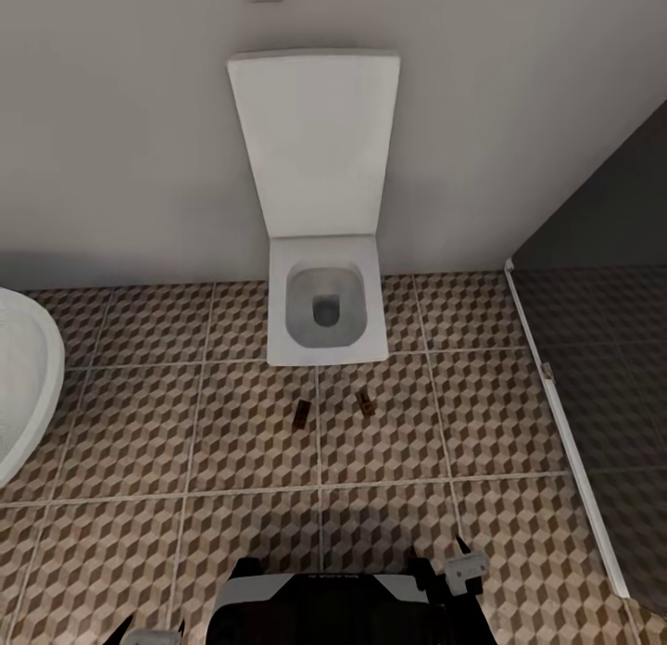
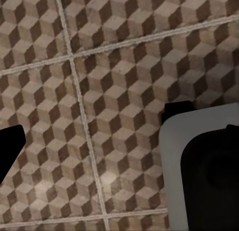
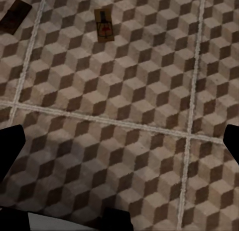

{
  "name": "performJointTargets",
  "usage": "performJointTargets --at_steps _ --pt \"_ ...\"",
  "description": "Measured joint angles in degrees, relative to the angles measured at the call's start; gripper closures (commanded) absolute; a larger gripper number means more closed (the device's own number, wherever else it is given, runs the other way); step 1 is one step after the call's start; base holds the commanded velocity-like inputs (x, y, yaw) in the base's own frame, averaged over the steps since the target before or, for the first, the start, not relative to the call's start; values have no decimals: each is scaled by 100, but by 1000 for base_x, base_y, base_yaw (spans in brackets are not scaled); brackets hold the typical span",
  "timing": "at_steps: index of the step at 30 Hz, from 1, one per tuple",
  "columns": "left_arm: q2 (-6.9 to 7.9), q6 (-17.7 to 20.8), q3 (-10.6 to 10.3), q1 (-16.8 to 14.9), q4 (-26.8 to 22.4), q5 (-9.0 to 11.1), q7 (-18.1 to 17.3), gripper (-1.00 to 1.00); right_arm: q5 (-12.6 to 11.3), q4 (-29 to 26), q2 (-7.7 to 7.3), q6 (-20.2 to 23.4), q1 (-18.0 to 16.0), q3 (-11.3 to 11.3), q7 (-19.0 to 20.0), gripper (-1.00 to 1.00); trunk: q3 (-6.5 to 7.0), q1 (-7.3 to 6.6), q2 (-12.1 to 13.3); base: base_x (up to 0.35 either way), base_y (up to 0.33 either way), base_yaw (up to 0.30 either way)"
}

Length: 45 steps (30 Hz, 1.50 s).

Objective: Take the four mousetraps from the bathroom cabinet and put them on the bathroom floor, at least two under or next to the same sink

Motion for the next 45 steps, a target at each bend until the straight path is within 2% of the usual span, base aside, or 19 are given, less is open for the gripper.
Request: performJointTargets --at_steps 19,31,45 --pt "-13 -7 11 0 30 2 -1 -100 -2 5 2 13 16 -1 -3 -100 341 -418 762 0 0 0" --pt "-13 -7 12 1 34 222 -1 -100 -2 5 8 30 16 -2 -8 -100 557 -681 1244 0 0 0" --pt "-13 -7 4 1 34 254 -1 -100 -2 4 8 32 16 -2 -9 -100 808 -989 1806 0 0 0"
